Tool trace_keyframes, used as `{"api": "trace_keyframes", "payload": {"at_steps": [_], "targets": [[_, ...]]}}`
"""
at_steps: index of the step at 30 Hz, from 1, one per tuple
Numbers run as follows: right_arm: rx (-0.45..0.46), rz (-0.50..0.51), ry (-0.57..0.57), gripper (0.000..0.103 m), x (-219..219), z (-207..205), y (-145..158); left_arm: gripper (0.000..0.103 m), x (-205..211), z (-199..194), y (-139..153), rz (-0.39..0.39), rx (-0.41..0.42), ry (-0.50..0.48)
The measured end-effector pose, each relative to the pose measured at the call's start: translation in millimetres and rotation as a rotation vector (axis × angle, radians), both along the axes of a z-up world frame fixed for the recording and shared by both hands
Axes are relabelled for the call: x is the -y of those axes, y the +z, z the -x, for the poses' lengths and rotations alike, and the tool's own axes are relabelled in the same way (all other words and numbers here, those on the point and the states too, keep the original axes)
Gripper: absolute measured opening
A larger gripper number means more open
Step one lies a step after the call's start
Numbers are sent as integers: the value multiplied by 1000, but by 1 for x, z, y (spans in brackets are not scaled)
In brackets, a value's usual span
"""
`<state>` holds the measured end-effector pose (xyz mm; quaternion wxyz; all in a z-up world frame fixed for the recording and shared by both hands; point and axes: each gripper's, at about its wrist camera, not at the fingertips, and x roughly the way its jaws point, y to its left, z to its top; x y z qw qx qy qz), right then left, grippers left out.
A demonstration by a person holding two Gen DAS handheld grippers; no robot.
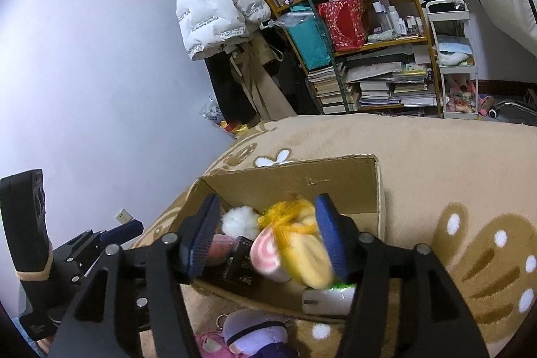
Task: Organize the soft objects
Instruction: 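Lower the Face pack and yellow plush into the box, opening both tools, then lower the left tool onto the pink bear plush while the right tool lowers onto the purple doll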
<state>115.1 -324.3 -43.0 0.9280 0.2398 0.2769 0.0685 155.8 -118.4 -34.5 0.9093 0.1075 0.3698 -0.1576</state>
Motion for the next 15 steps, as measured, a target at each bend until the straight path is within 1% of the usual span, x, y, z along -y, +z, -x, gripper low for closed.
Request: {"api": "trace_keyframes", "payload": {"at_steps": [1, 3, 4, 6, 10, 15], "targets": [[-2, 1, -6, 78, 0, 3, 2, 94, -3, 2, 2, 6, -5, 7], [3, 5, -21, 89, -1, 11, 8, 95, -9, 5, 6, 24, -23, 11], [7, 8, -24, 92, -1, 15, 11, 95, -11, 6, 7, 27, -33, 13], [8, 16, -26, 100, -3, 22, 17, 95, -17, 9, 10, 33, -49, 17], [-6, 25, -20, 103, -6, 36, 25, 95, -28, 22, 16, 33, -59, 31], [-17, 40, -12, 103, -12, 55, 32, 95, -35, 38, 21, 29, -85, 40]]}}
